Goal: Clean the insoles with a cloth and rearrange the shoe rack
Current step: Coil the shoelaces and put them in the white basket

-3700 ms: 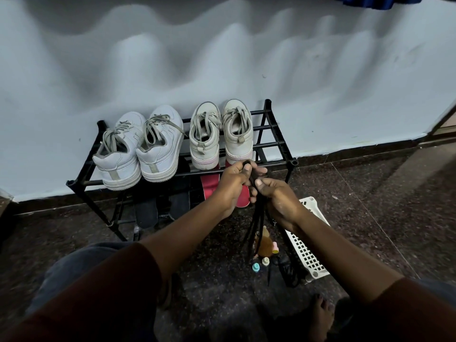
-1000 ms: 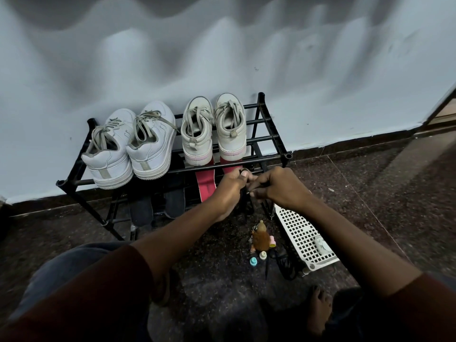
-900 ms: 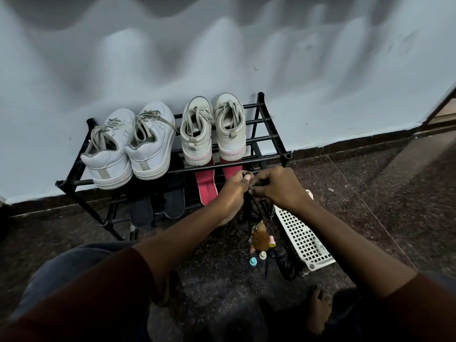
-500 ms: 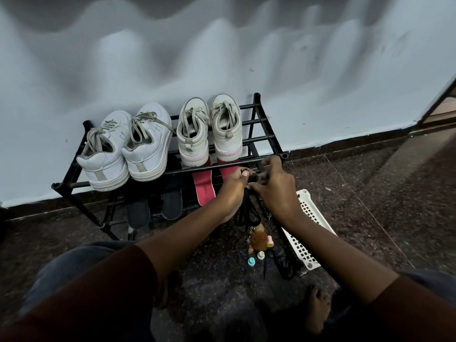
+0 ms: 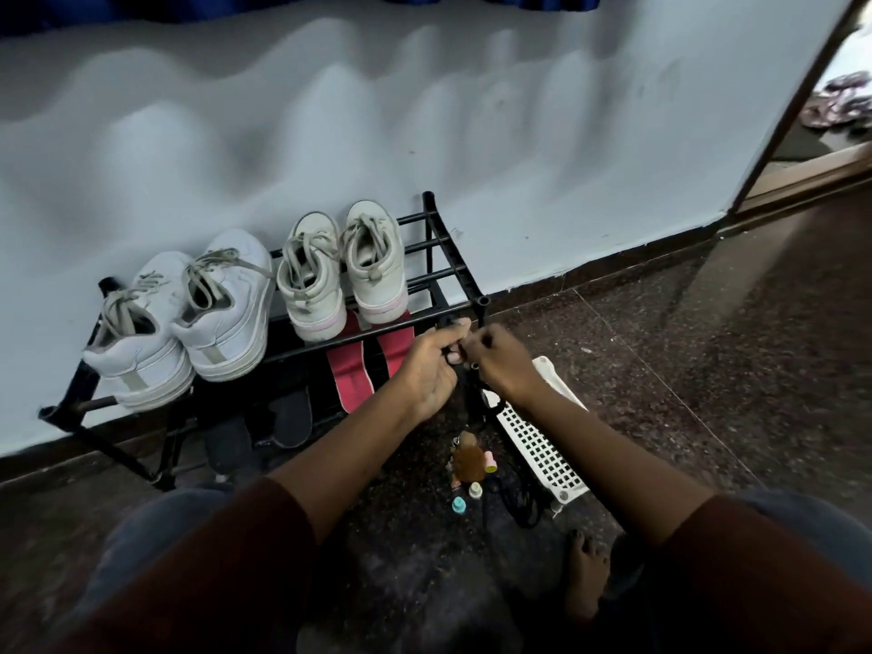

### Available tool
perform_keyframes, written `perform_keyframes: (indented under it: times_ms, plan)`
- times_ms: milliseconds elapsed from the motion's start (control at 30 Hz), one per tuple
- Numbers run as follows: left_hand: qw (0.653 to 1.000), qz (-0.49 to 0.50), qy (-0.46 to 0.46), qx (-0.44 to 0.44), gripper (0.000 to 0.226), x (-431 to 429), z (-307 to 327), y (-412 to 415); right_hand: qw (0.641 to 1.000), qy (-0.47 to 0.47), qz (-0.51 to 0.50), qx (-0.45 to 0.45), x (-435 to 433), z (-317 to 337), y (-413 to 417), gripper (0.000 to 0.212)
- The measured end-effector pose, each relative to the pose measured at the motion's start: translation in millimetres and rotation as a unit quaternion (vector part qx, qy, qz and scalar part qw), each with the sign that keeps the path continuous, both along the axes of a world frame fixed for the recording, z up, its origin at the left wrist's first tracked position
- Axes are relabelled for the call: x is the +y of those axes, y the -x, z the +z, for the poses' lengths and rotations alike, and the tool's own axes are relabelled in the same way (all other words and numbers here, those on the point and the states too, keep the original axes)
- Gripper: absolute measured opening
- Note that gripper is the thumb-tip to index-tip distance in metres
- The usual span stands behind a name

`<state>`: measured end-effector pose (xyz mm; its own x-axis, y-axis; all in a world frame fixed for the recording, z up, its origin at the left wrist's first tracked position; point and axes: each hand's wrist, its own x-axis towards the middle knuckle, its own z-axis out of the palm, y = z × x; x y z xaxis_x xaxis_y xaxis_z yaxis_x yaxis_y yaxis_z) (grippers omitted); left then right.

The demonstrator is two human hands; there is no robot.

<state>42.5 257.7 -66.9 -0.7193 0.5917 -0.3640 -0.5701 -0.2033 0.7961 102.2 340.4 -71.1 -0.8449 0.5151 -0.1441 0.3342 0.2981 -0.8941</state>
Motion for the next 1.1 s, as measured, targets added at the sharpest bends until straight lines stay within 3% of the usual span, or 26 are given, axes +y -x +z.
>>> perform_keyframes:
  times_ms: [67,233,333,467,533,633,733,867,1033,1100]
  plan:
    - [0.998,0.023,-0.010,-0.050,0.026,12.1,-4.8,-0.4,0.996,0.070,0.056,-0.019,-1.8,-12.3,-5.5,0.040]
    - [0.997,-0.028,0.015,-0.068,0.033,52.5,-26.8,-13.6,0.970,0.239,0.020,0.037,19.3,-31.9,-37.8,0.020]
    - [0.992,-0.046,0.064,-0.096,0.033,79.5,-54.8,-11.8,0.967,0.253,-0.007,-0.011,37.1,-54.4,-57.8,0.017]
    - [0.974,-0.111,0.174,-0.093,0.033,119.3,-109.0,-4.1,0.987,0.114,-0.040,-0.105,67.5,-93.1,-73.3,0.024]
    - [0.952,-0.167,0.249,-0.068,0.029,141.3,-143.9,3.2,0.988,0.004,-0.031,-0.149,83.9,-118.2,-76.4,0.008]
    - [0.932,-0.206,0.296,-0.041,0.042,176.0,-200.6,25.5,0.973,-0.112,0.015,-0.201,110.2,-164.1,-68.2,0.032]
    - [0.930,-0.204,0.305,-0.011,0.032,205.6,-221.1,38.1,0.951,-0.183,0.055,-0.244,129.9,-205.1,-48.7,0.045]
    - [0.904,-0.220,0.359,0.076,0.018,239.3,-264.6,55.8,0.911,-0.268,0.052,-0.309,157.1,-248.4,-24.6,0.039]
    - [0.838,-0.285,0.411,0.218,0.029,260.1,-321.6,77.9,0.852,-0.345,0.033,-0.393,183.1,-288.5,-10.8,0.030]
    - [0.783,-0.323,0.433,0.310,0.033,262.1,-334.6,81.9,0.835,-0.358,0.030,-0.417,188.8,-300.2,-7.1,0.032]
